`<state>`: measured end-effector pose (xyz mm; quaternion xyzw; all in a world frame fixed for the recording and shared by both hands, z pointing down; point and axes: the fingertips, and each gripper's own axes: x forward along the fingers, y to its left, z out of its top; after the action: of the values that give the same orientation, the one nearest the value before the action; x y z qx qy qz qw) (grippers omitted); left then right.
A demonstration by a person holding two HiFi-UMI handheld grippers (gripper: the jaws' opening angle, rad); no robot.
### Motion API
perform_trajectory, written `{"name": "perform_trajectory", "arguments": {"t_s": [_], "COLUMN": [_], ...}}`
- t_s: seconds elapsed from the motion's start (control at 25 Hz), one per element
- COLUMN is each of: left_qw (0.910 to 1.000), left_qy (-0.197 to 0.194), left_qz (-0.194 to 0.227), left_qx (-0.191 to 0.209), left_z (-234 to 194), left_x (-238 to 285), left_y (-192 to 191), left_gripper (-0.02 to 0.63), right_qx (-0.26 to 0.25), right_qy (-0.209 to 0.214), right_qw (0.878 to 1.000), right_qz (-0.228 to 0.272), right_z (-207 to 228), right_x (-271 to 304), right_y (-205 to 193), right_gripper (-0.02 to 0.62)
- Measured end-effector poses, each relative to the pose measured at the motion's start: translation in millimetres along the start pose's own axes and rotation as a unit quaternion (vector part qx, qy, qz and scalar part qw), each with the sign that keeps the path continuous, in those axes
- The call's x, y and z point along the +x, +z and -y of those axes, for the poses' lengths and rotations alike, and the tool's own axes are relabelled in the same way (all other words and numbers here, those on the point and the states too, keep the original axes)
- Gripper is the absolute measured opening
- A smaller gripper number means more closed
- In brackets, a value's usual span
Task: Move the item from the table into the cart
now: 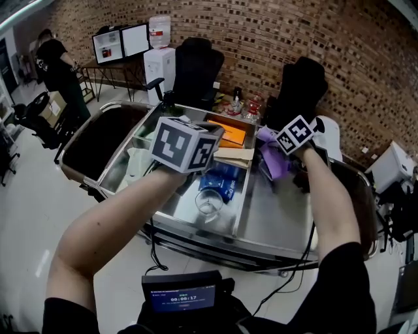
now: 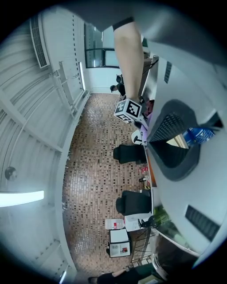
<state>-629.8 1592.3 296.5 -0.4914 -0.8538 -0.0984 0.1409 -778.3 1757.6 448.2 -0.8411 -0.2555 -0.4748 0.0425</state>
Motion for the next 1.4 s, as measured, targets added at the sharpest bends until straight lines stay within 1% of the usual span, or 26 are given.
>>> {"name": "perform_trajectory", "arguments": {"t_s": [0.08,0.28,0.36,0.48,0.56,0.64,0.76,0.96,1.12,1.24,1.32,1.4], "left_qw": [1.0000,0.9998,0.9998,0.9999,0.9999,0.9999,0.9999,0.9998,0.9998,0.9998,0.9999,0.9997], "left_qy": [0.006,0.015,0.016,0.012,0.006,0.000,-0.007,-0.012,-0.013,-0.013,-0.015,-0.023], "left_qz": [0.001,-0.005,-0.008,-0.010,-0.010,-0.010,-0.012,-0.014,-0.016,-0.013,-0.007,0.002], "left_qx": [-0.006,-0.009,-0.010,-0.005,-0.001,0.001,-0.002,0.004,0.004,0.004,0.003,0.001], "left_z": [-11,-26,-28,-28,-22,-15,-7,-9,-3,1,11,25], "left_x": [2,5,7,11,12,13,16,23,23,22,19,14], "left_y": [-9,-25,-30,-31,-27,-23,-25,-33,-29,-24,-16,-8], "left_gripper": [-0.010,-0.009,-0.009,-0.009,-0.010,-0.009,-0.009,-0.009,-0.009,-0.009,-0.009,-0.009], "right_qx": [0.001,-0.007,-0.005,0.005,-0.001,-0.010,-0.008,-0.020,-0.007,0.005,0.017,0.041], "right_qy": [0.007,0.000,-0.006,-0.008,-0.010,-0.006,0.003,0.005,0.000,0.000,0.003,0.011], "right_qw": [1.000,1.000,1.000,1.000,1.000,0.999,0.998,0.998,0.999,1.000,1.000,0.998], "right_qz": [-0.001,-0.005,-0.011,-0.014,-0.025,-0.043,-0.055,-0.066,-0.047,-0.021,0.002,0.043], "right_z": [1,3,5,6,6,4,1,-4,0,-1,-4,-8], "right_x": [18,45,53,57,52,48,50,60,41,21,2,-23], "right_y": [1,1,-4,-6,-10,-19,-30,-38,-33,-26,-22,-12], "right_gripper": [0.081,0.104,0.137,0.158,0.190,0.198,0.314,0.319,0.319,0.319,0.318,0.319]}}
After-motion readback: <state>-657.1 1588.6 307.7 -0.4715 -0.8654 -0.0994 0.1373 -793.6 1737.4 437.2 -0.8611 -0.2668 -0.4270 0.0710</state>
